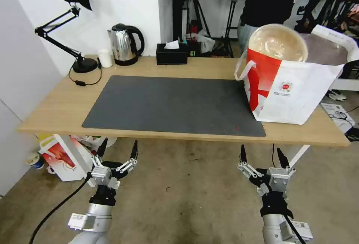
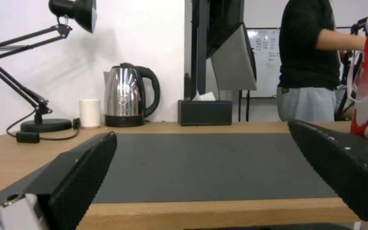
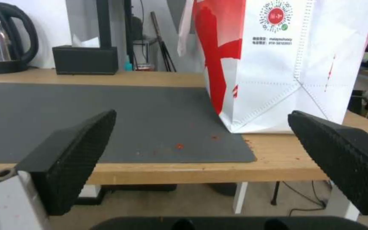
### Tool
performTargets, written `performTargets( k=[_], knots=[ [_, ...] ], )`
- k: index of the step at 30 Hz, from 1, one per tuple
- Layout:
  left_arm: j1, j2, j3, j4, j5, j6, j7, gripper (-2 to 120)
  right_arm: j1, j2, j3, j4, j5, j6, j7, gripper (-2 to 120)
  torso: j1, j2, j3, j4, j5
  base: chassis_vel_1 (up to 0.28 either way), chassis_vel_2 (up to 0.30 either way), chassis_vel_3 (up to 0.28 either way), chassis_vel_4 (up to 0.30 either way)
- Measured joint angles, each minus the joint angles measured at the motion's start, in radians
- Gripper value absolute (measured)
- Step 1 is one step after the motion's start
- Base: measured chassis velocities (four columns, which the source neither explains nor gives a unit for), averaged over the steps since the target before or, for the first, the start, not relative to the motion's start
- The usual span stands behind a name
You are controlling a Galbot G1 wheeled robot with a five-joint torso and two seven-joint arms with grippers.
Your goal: Pick up the trash from the table and place it into the takeout bag.
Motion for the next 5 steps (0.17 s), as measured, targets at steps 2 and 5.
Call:
performTargets(
  k=[2,5],
  knots=[
    [0.0,0.0,0.0,0.0,0.0,0.0,0.0,100,0.0,0.0,0.0,0.0,0.0,0.0,0.0,100,0.0,0.0,0.0,0.0,0.0,0.0,0.0,0.0,0.0],
    [0.0,0.0,0.0,0.0,0.0,0.0,0.0,100,0.0,0.0,0.0,0.0,0.0,0.0,0.0,100,0.0,0.0,0.0,0.0,0.0,0.0,0.0,0.0,0.0]
  ],
)
